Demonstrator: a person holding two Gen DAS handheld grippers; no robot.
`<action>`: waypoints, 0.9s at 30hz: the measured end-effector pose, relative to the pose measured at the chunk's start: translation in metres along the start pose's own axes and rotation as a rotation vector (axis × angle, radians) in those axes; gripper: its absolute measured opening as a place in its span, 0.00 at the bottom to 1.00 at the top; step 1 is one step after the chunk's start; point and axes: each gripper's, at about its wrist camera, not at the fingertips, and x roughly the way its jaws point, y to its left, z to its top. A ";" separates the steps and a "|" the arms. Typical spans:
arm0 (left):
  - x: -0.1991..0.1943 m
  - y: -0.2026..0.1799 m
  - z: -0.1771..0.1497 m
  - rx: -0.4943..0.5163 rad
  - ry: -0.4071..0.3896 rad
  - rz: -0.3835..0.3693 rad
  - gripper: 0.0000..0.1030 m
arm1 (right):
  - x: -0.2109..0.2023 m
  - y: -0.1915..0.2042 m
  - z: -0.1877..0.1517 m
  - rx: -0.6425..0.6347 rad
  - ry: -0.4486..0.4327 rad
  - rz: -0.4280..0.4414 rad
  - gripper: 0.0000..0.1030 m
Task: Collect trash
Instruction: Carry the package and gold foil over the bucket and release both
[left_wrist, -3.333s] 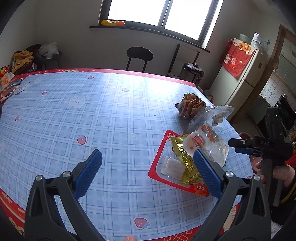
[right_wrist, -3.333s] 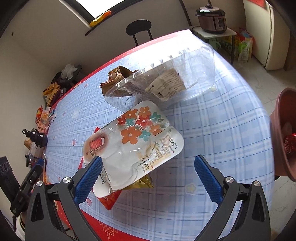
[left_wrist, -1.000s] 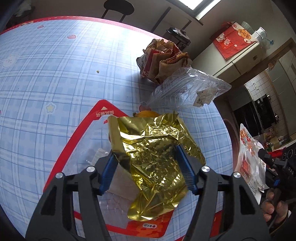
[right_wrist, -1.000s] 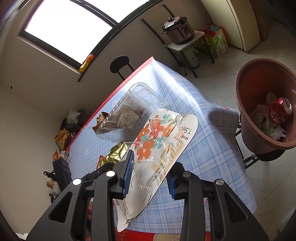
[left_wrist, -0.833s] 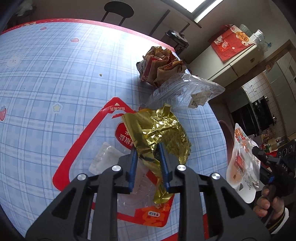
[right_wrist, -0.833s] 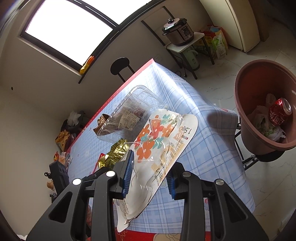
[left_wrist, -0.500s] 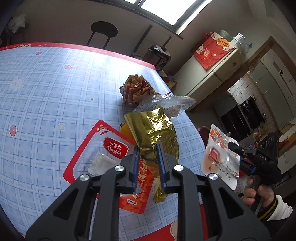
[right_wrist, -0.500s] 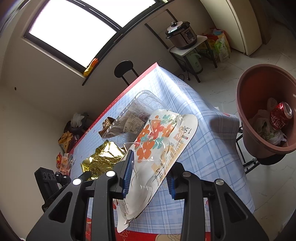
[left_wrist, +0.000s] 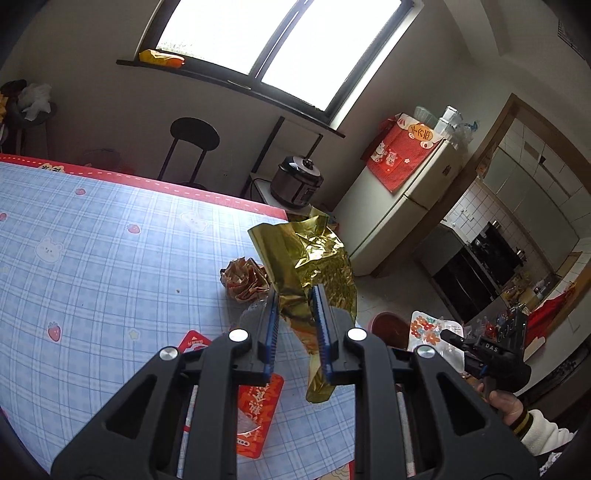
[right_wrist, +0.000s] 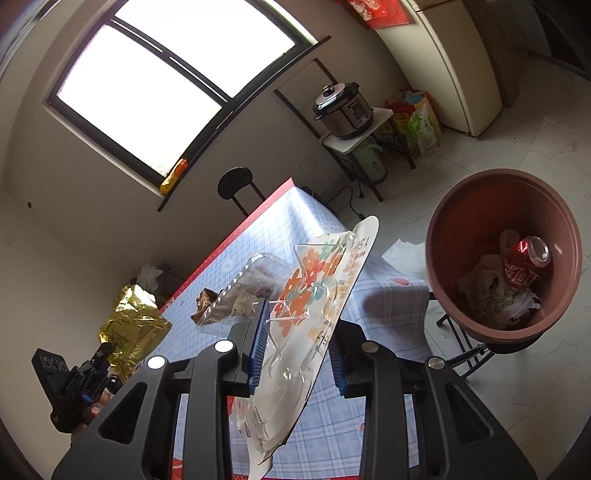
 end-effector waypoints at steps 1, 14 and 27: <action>0.000 -0.004 0.001 0.004 -0.002 -0.005 0.21 | -0.006 -0.007 0.005 0.008 -0.014 -0.011 0.29; 0.022 -0.060 -0.002 0.048 0.003 -0.028 0.21 | -0.046 -0.090 0.077 0.041 -0.127 -0.172 0.29; 0.042 -0.088 -0.005 0.068 0.021 0.005 0.21 | -0.023 -0.119 0.124 0.021 -0.116 -0.241 0.64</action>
